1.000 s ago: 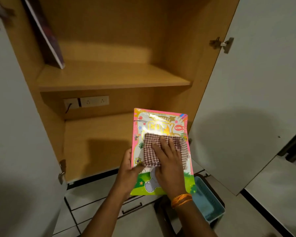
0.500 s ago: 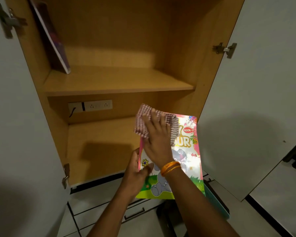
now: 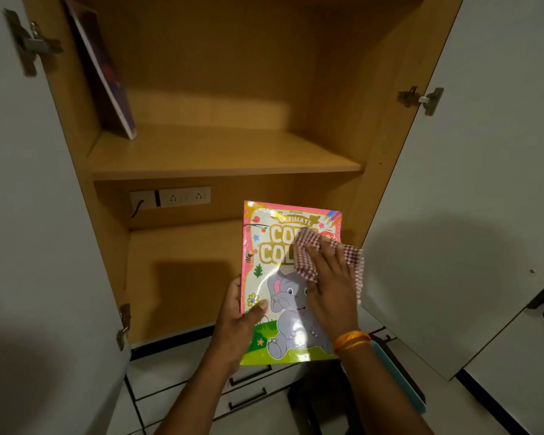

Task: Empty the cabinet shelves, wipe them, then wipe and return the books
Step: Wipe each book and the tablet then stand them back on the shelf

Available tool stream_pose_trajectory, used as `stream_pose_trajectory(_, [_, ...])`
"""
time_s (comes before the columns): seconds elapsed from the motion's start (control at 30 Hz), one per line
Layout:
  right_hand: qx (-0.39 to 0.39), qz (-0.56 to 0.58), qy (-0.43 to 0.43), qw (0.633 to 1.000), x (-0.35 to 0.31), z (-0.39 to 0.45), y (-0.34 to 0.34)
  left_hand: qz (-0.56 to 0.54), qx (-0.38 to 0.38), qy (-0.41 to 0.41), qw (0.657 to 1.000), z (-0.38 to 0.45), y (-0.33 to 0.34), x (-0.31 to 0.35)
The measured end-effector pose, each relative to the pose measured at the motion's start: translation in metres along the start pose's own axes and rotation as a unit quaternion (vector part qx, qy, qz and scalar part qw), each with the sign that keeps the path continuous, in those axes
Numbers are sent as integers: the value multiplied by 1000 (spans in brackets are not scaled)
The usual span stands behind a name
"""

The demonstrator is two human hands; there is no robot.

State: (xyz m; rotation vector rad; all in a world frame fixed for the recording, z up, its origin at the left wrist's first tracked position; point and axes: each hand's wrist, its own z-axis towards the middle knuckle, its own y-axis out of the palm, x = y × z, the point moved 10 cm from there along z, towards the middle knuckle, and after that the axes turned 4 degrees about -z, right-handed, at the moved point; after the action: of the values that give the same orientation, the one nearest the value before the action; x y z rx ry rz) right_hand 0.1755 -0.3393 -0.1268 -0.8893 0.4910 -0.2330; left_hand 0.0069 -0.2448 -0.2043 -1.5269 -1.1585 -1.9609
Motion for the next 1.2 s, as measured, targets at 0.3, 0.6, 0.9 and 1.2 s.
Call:
stream_pose_trajectory(0.3, [24,-2,20,999,-10,55,-23,-3,-26,-17,1000,1,14,-6])
stream_pose_trajectory(0.6, [-42,15,-190,981,-58,-35,10,-30,30,40,998,12,-2,10])
stream_pose_trajectory(0.9, [8,81,-53,995,8,-40,-9,-45,27,4,999,13,0,5])
stream_pose_trajectory(1.2, [11,6,-13,1000,-31,-1,-17,-31,-2,11,999,11,20,7])
